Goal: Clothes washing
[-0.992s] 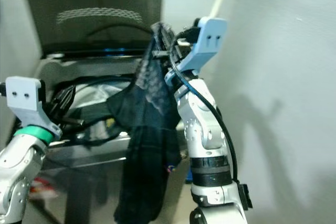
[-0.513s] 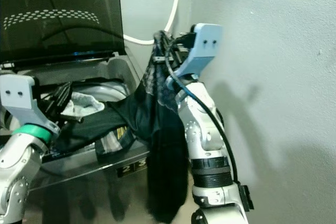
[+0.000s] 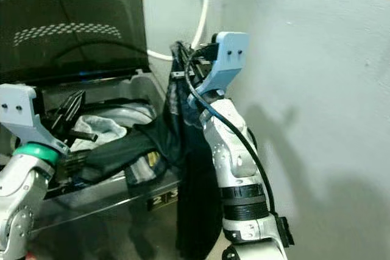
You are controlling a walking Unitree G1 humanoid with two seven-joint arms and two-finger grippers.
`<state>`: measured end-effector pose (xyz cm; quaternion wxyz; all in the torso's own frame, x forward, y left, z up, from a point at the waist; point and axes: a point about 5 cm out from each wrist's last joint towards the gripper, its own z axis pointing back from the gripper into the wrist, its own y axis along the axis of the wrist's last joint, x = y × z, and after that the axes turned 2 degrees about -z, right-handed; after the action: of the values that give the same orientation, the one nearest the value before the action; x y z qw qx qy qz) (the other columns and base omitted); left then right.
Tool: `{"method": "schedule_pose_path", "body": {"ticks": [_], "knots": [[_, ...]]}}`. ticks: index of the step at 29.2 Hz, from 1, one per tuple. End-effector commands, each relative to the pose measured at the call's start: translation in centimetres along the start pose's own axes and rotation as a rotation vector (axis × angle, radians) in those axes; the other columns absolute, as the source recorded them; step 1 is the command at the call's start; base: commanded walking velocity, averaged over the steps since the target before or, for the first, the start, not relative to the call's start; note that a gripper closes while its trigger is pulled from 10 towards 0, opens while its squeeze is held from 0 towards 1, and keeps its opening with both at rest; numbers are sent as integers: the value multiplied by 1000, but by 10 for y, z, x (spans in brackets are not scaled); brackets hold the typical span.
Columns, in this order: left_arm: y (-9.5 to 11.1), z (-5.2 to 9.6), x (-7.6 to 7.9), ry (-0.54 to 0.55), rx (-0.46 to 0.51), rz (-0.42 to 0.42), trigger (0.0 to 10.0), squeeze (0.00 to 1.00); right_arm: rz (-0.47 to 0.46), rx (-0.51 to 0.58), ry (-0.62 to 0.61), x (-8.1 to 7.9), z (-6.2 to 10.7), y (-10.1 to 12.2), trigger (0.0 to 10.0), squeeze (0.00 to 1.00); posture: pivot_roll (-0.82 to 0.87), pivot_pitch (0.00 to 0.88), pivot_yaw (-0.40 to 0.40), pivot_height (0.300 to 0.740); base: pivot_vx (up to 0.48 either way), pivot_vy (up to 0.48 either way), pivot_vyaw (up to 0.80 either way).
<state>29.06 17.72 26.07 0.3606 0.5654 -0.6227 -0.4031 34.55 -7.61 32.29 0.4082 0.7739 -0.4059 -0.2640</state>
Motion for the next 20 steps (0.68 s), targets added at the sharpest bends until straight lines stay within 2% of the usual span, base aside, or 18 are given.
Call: {"method": "schedule_pose_path", "body": {"ticks": [1,8,14,20], "knots": [[-1,3,1,1,-4,-7,10000,0,3,-29,42,-7,0,-4,10000,0,42,3,1,740,0,0,0],[1,2,1,6,9,-12,10000,0,2,-47,69,-10,0,-7,10000,0,45,4,-3,740,0,0,0],[4,2,1,13,26,-4,10000,0,54,-51,122,-18,1,-7,10000,0,45,2,-1,740,0,0,800],[5,1,1,13,29,-4,10000,0,1,-22,146,-22,2,-3,10000,0,47,1,-1,740,0,0,800]]}}
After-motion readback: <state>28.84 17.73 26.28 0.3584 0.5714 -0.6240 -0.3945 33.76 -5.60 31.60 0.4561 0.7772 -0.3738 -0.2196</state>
